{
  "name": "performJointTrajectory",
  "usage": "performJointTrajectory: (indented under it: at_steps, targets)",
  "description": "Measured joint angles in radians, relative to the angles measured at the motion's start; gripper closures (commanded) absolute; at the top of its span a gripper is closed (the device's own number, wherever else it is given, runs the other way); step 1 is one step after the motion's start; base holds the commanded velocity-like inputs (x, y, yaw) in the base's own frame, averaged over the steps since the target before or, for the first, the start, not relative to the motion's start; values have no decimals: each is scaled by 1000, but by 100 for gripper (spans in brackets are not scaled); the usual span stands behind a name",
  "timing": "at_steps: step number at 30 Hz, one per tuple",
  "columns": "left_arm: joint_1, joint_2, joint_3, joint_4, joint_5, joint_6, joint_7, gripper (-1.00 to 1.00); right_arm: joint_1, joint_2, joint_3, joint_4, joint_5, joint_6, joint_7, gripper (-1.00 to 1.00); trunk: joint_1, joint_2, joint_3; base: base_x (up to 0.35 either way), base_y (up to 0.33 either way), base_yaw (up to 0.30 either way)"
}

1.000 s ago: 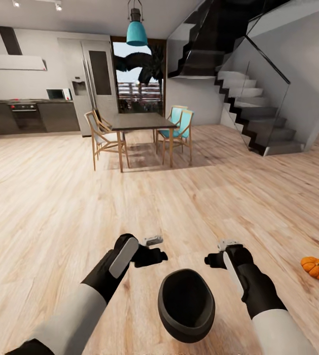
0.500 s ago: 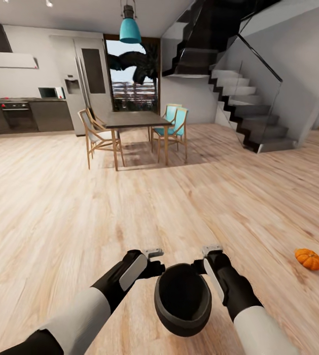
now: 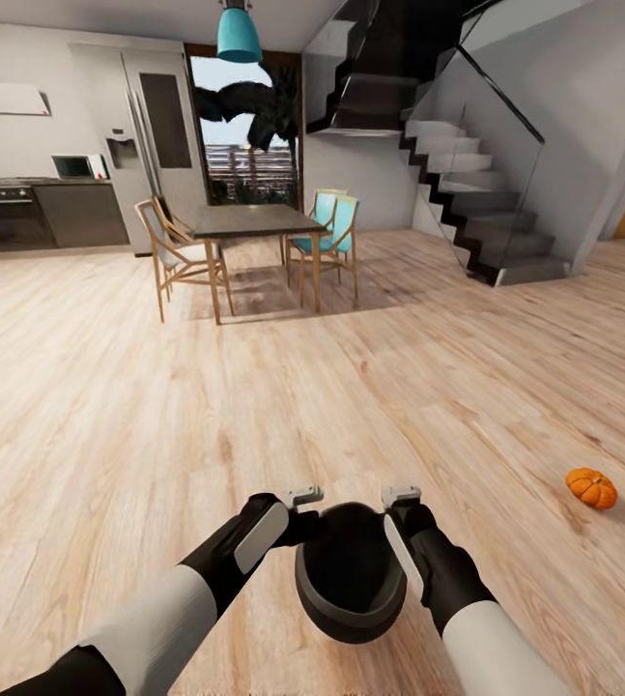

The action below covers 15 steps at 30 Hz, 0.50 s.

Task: Place each of the two pumpkins and all three candles from the living room inside a cabinet in the living room (use any cabinet), then make sure every cabinet is closed, and position the cauldron so it is next to a table in the living room.

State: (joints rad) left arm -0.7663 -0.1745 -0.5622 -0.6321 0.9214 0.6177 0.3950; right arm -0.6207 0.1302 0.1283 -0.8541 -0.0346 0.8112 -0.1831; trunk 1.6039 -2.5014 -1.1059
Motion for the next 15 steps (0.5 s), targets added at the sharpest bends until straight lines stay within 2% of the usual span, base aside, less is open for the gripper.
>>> performJointTrajectory:
  at_steps: [4,8,15]
  targets:
    - [0,0,2,22,-4,-2,-36,-100,0,-1,-1,-8,-1,0,0,-100,2,-1,-15,0,0,-1]
    - [0,1,2,29,-6,-3,-44,-100,-3,-3,-2,-15,-1,0,0,-100,4,-2,-31,0,0,-22]
    - [0,3,2,33,-14,-17,-48,-100,-21,-8,-3,-18,-3,2,0,-100,7,-4,-58,0,0,-110]
